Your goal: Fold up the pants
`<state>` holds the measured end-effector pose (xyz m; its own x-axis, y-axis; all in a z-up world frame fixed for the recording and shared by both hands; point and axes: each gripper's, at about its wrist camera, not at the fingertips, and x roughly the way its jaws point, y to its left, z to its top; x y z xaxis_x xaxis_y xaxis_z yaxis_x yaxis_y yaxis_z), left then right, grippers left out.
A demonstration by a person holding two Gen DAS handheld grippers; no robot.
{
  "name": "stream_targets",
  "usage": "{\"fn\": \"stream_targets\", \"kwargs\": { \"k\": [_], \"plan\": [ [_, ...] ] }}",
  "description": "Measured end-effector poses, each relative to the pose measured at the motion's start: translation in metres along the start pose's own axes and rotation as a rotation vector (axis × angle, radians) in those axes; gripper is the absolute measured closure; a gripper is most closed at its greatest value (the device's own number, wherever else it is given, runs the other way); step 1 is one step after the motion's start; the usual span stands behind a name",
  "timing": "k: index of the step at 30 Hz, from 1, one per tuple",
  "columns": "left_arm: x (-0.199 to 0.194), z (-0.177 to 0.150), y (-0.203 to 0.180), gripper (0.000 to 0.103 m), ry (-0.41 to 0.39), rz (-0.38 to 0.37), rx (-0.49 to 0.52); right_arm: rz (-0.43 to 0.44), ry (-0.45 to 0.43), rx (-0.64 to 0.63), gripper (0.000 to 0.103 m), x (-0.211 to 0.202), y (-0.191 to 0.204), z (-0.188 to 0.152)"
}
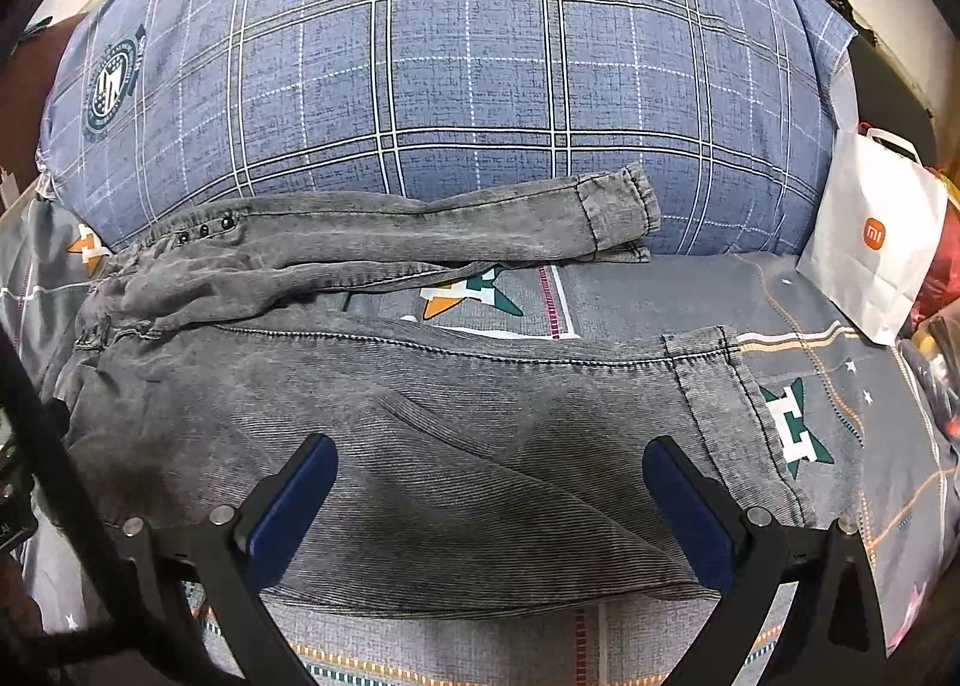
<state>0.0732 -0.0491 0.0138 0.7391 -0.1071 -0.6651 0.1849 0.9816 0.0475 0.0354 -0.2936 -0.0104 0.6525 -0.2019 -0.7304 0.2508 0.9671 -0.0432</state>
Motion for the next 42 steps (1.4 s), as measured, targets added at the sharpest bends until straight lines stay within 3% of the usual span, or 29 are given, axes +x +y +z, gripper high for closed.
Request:
{"fn": "stream_targets", "kwargs": {
  "k": [15,19,23,42],
  "plan": [
    [0.001,0.003,0.001,0.0,0.005,-0.007,-0.014,0.004,-0.007,-0.003,0.0,-0.001,0.003,0.0],
    [0.022,0.012,0.01,0.0,0.106,-0.122,-0.06,0.057,0.021,0.035,0.0,0.003,-0.002,0.0],
    [0.017,0.012,0.015,0.0,0.074,-0.062,-0.07,0.05,0.018,0.045,0.0,0.002,-0.004,0.0],
    [0.012,0.019,0.008,0.0,0.067,-0.052,-0.041,0.074,0.013,0.074,0.0,-0.002,-0.01,0.004]
  ]
}}
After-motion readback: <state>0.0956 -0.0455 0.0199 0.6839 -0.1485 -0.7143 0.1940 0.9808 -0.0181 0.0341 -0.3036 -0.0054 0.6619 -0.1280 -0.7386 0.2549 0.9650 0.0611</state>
